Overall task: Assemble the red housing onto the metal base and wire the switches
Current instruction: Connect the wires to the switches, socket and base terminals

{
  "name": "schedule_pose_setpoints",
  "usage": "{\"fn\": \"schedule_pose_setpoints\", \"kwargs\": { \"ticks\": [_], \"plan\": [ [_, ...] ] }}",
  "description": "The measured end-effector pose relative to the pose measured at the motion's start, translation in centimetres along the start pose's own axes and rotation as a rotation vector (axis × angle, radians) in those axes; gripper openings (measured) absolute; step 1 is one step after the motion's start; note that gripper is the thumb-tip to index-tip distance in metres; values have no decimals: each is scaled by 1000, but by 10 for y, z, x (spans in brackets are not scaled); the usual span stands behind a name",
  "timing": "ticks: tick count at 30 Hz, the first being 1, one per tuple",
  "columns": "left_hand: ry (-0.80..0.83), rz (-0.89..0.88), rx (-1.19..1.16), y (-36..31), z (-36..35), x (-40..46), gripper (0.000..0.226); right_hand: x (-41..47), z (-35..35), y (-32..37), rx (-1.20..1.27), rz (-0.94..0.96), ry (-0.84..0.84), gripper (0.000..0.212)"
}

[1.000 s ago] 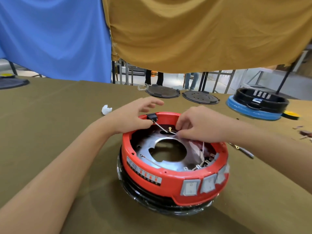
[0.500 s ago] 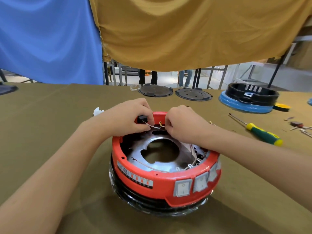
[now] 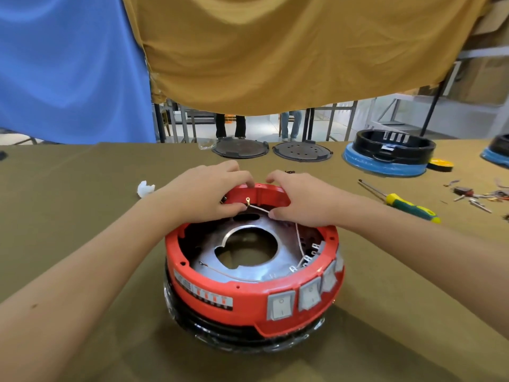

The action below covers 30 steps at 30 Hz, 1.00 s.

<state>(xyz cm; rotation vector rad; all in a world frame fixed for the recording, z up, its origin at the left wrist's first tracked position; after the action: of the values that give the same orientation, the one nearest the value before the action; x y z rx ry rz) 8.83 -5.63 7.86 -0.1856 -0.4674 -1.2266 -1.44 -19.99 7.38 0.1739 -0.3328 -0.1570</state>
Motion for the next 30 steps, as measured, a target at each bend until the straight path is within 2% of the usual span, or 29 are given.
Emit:
{"fn": "schedule_pose_setpoints", "kwargs": {
  "ticks": [2, 5, 7, 10, 12, 14, 15, 17, 19, 21, 23, 24, 27, 30],
  "plan": [
    [-17, 11, -14, 2, -1, 1, 39, 2, -1, 1, -5, 0, 1, 56],
    [8, 45, -67, 4, -1, -1, 44, 1, 6, -3, 132, -83, 41, 61],
    [60, 65, -63, 5, 0, -5, 46, -6, 20, -10, 160, -138, -43, 56],
    [92, 114, 79, 13, 7, -11, 46, -22, 39, -10, 80, -106, -176, 32],
    [113, 164, 240, 17, 12, -15, 48, -28, 38, 3, 55, -76, -110, 23],
    [88, 165, 356, 14, 13, -17, 46, -28, 28, 17, -55, -38, -10, 30],
    [50, 130, 341, 10, 13, -16, 44, -27, 24, 23, -116, -33, 17, 34],
    [16, 40, 141, 2, 13, -13, 38, -25, 19, 33, -182, -62, 14, 36],
    [75, -8, -37, 0, 11, -8, 29, -26, 16, 42, -211, -73, -47, 26],
    [102, -25, -51, 4, 5, -6, 20, -28, 14, 47, -261, -81, -131, 22],
    [72, -16, -68, 7, 0, -7, 14, -30, 15, 47, -294, -108, -164, 31],
    [52, -13, -73, 8, -2, -9, 13, -30, 14, 45, -276, -134, -142, 30],
    [34, -25, -40, 10, -6, -10, 16, -29, 12, 37, -147, -209, -56, 8],
    [43, -9, -29, 11, -8, -9, 12, -28, 6, 31, -12, -256, -39, 14]
  ]
}}
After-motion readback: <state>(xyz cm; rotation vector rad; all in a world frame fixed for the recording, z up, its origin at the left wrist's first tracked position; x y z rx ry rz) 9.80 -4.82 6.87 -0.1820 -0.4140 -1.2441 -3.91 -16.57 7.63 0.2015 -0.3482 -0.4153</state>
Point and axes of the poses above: each hand's wrist, its own x-axis towards the middle knuckle, its own z-axis out of the back of the hand, y = z × x, the point moved 4 cm from there along x, towards the middle knuckle, and after that the axes turned 12 degrees about -y, right-handed, at the moved point
